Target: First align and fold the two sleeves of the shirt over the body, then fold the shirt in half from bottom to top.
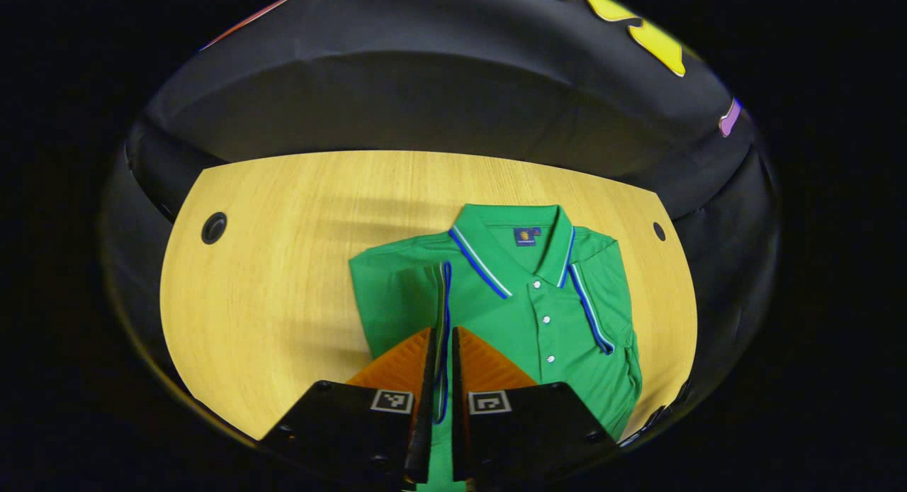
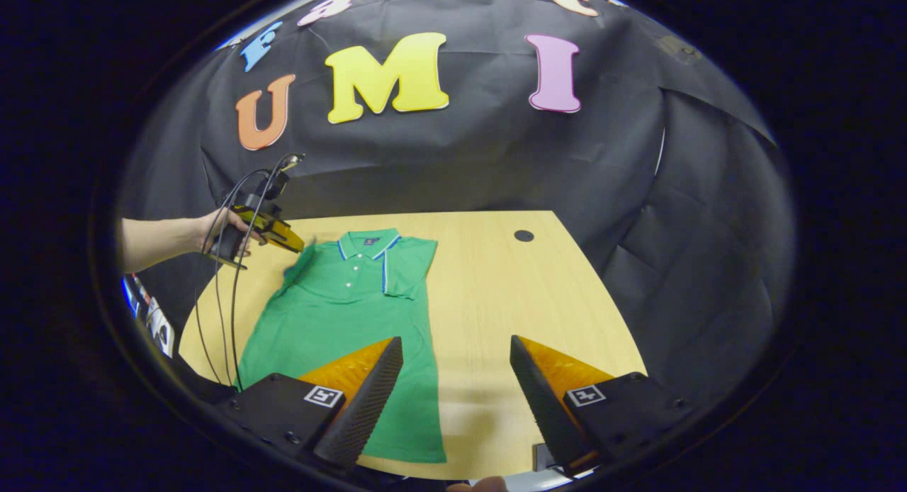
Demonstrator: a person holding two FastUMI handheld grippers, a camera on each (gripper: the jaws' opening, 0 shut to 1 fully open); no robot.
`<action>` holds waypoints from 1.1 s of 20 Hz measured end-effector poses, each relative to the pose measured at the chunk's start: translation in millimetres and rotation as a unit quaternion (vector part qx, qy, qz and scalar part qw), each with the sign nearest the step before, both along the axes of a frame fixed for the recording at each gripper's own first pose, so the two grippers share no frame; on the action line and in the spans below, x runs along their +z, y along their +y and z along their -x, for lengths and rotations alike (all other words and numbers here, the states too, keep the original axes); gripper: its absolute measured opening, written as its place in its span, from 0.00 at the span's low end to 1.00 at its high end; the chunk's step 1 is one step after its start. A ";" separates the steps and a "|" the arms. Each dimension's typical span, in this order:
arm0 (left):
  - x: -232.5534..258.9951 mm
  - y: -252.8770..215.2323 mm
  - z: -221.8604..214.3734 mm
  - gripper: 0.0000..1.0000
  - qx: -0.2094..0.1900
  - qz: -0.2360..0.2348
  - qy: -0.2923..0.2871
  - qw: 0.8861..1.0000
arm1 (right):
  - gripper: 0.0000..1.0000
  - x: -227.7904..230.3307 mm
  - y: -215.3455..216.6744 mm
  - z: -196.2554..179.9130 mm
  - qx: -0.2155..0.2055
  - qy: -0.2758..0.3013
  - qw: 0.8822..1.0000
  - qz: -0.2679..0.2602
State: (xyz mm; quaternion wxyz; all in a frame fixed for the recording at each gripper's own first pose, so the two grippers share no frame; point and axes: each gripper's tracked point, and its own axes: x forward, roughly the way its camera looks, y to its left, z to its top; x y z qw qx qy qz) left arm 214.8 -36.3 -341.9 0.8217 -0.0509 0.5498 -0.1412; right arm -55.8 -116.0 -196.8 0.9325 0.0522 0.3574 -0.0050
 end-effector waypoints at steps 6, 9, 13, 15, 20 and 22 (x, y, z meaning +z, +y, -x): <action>4.5 4.5 15.0 0.84 0.016 -0.023 -0.018 0.999 | 0.96 2.9 1.2 -10.8 0.014 -0.013 0.999 0.026; 22.5 12.5 36.5 0.84 0.015 -0.017 -0.033 0.999 | 0.97 -2.7 17.5 -14.8 0.037 -0.007 0.999 0.023; 50.7 37.8 78.6 0.85 0.017 -0.023 -0.063 0.998 | 0.97 -3.7 41.4 -19.1 0.076 -0.007 0.997 0.022; 58.6 53.1 109.2 0.85 0.015 -0.035 -0.080 0.996 | 0.97 -7.7 53.1 -16.8 0.101 -0.001 0.995 0.024; 58.4 74.2 206.4 0.85 0.009 -0.036 -0.088 0.995 | 0.97 -23.9 75.9 6.6 0.172 0.021 0.984 0.039; 52.1 90.1 246.4 0.85 -0.004 -0.055 -0.087 0.995 | 0.97 -34.3 79.7 20.5 0.198 0.032 0.978 0.047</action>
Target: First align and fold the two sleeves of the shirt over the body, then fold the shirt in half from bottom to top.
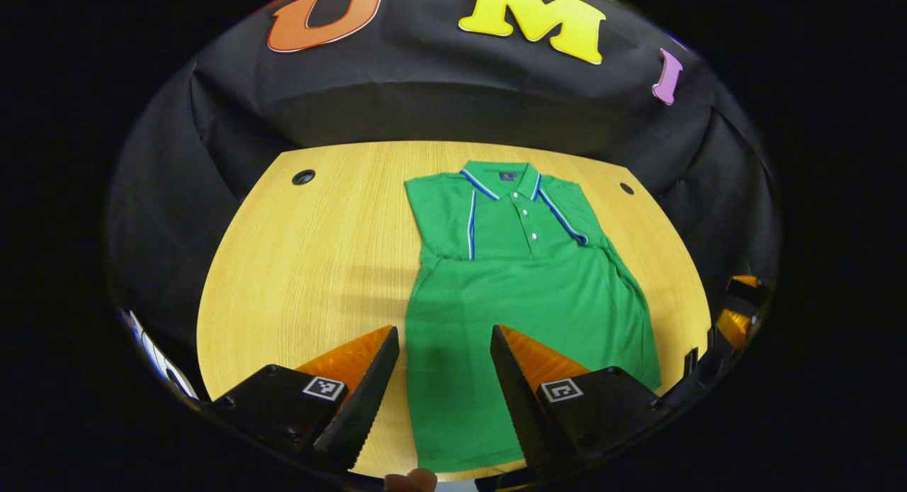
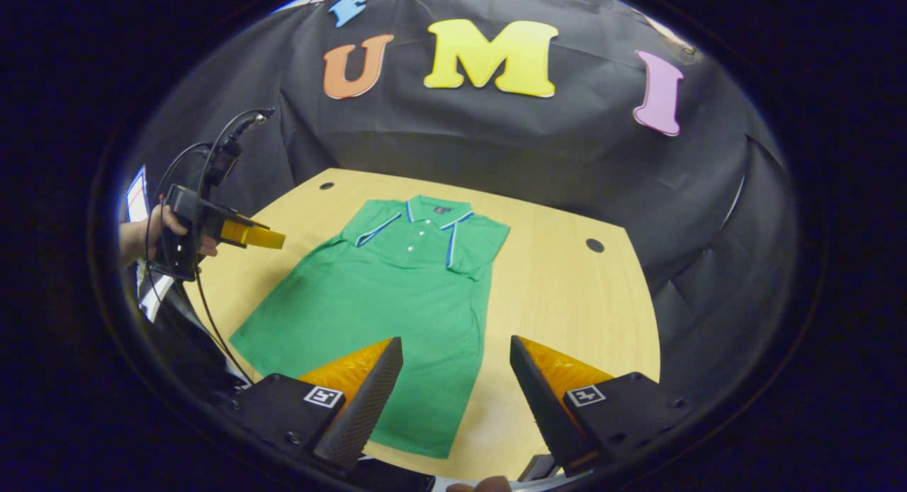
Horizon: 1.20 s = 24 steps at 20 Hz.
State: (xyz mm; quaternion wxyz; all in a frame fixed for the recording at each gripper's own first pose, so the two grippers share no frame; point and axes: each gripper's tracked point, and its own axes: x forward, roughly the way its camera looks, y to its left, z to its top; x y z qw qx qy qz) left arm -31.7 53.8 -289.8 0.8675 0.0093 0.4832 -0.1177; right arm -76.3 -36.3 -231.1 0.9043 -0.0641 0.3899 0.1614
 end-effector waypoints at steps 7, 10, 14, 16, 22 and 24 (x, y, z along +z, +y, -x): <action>-28.2 18.1 114.9 0.85 -0.049 -0.036 0.038 0.997 | 0.98 -67.9 -6.4 67.2 0.023 0.098 0.994 0.035; -43.7 17.9 156.2 0.85 -0.056 -0.031 0.063 0.996 | 0.98 -94.4 -7.6 100.2 0.021 0.150 0.988 0.038; -63.7 20.0 188.4 0.85 -0.068 -0.039 0.074 0.994 | 0.97 -109.9 -17.1 123.3 0.008 0.179 0.983 0.047; -70.3 19.3 192.1 0.85 -0.064 -0.036 0.073 0.995 | 0.97 -119.0 -19.6 129.3 0.006 0.192 0.980 0.051; -81.2 16.8 191.4 0.85 -0.052 -0.029 0.085 0.995 | 0.98 -133.6 -14.3 131.4 0.020 0.202 0.977 0.058; -85.8 14.6 191.1 0.96 -0.052 -0.025 0.095 0.994 | 0.97 -138.5 -11.1 130.0 0.024 0.206 0.977 0.057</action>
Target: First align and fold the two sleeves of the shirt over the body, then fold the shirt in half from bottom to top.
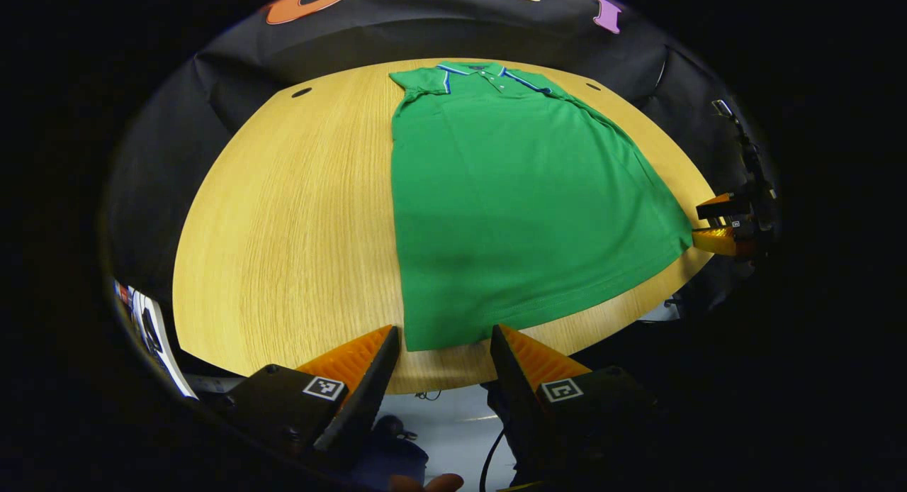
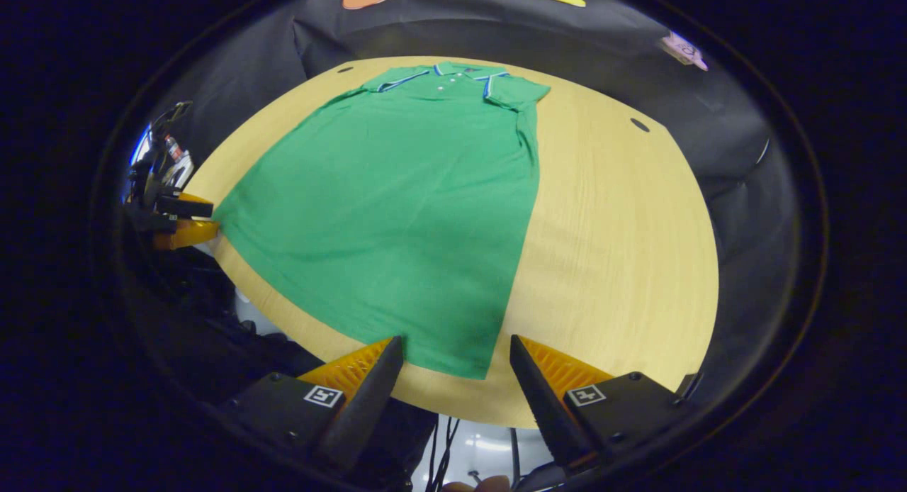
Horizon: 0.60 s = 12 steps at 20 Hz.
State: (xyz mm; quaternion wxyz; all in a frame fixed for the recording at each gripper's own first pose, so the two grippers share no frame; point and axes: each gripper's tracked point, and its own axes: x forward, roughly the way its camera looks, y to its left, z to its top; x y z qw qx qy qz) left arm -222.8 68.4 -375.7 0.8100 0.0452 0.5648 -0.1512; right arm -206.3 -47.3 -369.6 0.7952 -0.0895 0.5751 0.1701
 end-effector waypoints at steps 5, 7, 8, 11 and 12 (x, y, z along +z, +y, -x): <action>-1.9 0.6 -4.8 0.82 -0.007 -0.015 -0.006 1.000 | 0.93 -12.9 5.6 -2.4 0.010 0.011 1.000 -0.005; -1.8 -0.2 -5.6 0.82 -0.002 -0.016 -0.010 1.000 | 0.93 -12.0 4.7 -1.9 0.014 0.014 1.000 -0.006; -2.8 -1.3 -6.2 0.83 0.000 -0.017 -0.011 1.000 | 0.95 -11.7 5.2 -1.6 0.018 0.013 1.000 -0.005; -3.0 -1.4 -6.3 0.84 0.003 -0.019 -0.006 1.000 | 0.92 -11.2 7.8 -2.6 0.035 0.008 0.999 -0.008; -2.2 -2.6 -7.7 0.83 0.002 -0.019 -0.005 1.000 | 0.73 -11.3 9.7 -3.8 0.045 0.003 0.999 -0.010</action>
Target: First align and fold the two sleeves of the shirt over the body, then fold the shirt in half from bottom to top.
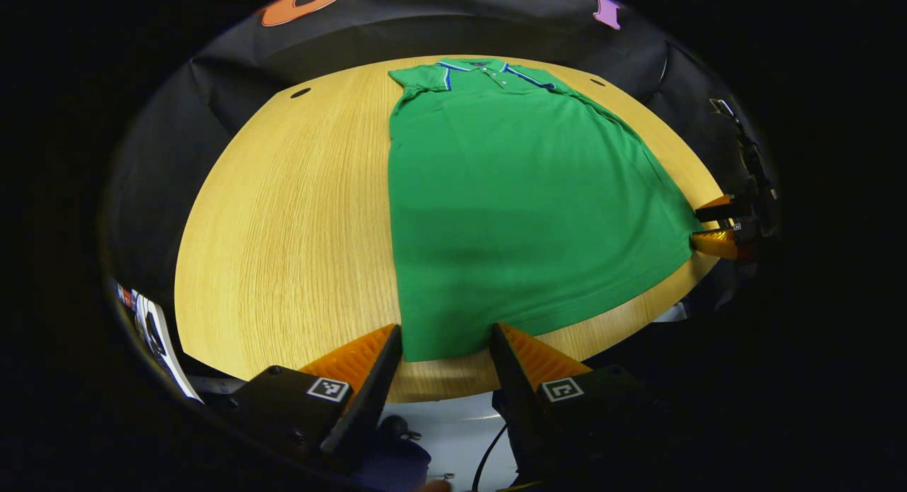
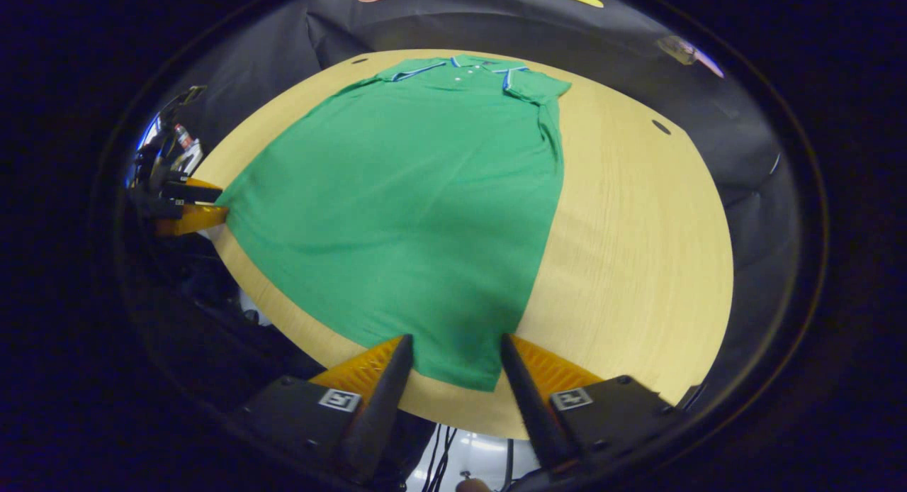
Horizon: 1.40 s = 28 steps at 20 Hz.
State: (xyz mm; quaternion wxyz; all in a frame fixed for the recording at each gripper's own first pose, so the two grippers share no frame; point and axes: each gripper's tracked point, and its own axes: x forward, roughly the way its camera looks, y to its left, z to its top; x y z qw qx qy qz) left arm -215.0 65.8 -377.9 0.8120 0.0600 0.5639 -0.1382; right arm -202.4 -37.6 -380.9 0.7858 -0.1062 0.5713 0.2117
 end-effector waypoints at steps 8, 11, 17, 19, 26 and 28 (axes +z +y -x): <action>9.4 -12.0 -4.1 0.04 0.019 0.055 0.016 0.998 | 0.03 4.3 1.4 -7.6 -0.023 0.023 0.999 -0.015; 23.0 -17.1 -13.4 0.04 0.014 0.074 0.004 0.997 | 0.03 14.3 2.7 -12.8 -0.033 0.020 0.999 -0.028; 47.4 -28.2 -40.7 0.04 0.005 0.098 -0.020 0.995 | 0.03 46.9 2.3 -51.1 -0.077 -0.002 0.995 -0.065; 59.2 -30.0 -55.0 0.04 -0.002 0.106 -0.035 0.994 | 0.03 58.6 2.9 -69.0 -0.090 -0.013 0.993 -0.074; 100.1 -33.1 -126.0 0.04 0.006 0.137 -0.088 0.987 | 0.03 101.1 5.3 -135.8 -0.101 -0.065 0.988 -0.095; 112.7 -33.2 -149.7 0.04 0.012 0.147 -0.103 0.984 | 0.03 114.7 3.8 -158.2 -0.099 -0.085 0.987 -0.095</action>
